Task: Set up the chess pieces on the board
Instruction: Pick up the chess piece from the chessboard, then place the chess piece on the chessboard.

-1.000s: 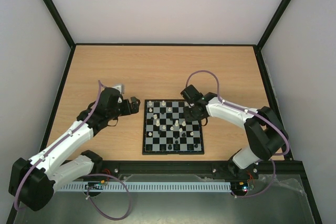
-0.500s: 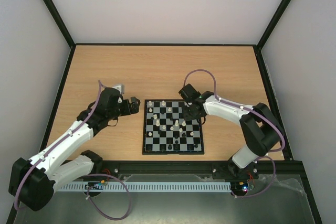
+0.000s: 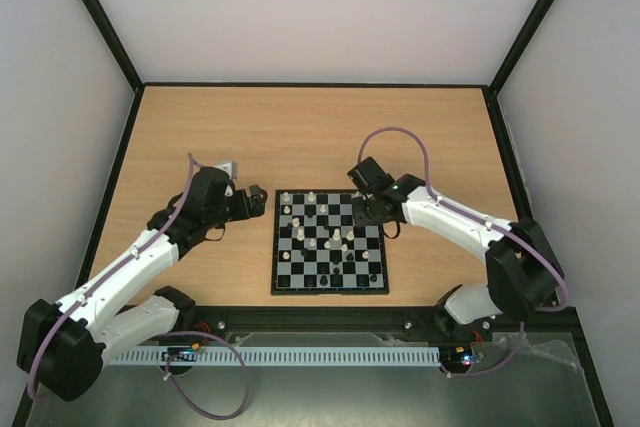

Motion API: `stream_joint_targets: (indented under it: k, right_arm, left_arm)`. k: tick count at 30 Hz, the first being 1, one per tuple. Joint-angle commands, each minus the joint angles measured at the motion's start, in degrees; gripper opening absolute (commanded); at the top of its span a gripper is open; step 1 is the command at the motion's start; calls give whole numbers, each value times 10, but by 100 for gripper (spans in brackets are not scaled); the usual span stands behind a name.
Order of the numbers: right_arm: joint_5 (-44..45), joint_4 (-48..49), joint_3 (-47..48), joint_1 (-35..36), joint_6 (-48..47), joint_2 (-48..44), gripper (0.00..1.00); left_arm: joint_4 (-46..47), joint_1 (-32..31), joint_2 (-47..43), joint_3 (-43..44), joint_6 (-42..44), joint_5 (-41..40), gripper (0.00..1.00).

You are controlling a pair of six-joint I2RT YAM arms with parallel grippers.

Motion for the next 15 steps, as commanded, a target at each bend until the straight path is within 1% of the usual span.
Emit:
stream_joint_targets:
  k: [1,4,15]
  right_arm:
    - [8,-65,-16,11,33,-35,4]
    - [8,-77,-22,31,61,-46,4]
    - [56,-121,-66,99,191,-67,4]
  left_arm:
    - [11,-2,8,-8,4,11,99]
    - [14,-2,13,-10,4,18,99]
    - [26,-2,28,-14,8,58,100]
